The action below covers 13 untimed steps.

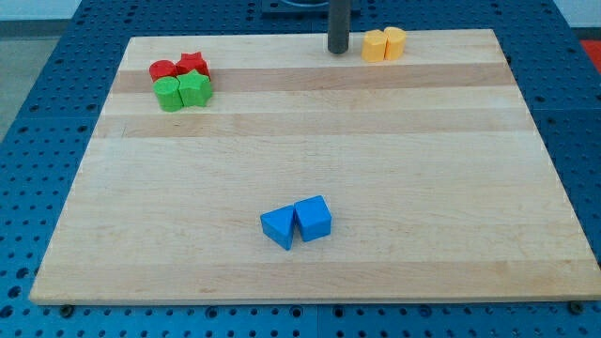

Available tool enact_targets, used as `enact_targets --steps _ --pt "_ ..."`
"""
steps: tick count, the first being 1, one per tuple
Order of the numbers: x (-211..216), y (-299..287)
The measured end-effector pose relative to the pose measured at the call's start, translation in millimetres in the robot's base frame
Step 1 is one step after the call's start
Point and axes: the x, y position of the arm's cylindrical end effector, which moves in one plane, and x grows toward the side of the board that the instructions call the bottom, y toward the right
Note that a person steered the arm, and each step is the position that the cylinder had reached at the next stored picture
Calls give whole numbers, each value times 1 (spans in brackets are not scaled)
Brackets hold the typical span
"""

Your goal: Slide the yellow blocks to the right side

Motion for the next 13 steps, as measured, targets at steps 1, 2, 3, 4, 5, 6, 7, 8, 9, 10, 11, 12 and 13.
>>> enact_targets --steps 1,2,3,4,5,6,7,8,9,10,11,12,13 --pt "0 58" --pt "0 96" --pt "0 71" --pt "10 47" --pt "34 55" --pt "59 78" --pt "56 116" --pt "41 125" --pt "47 142" --pt "64 116" --pt "49 91" --pt "23 88" --pt "9 88"
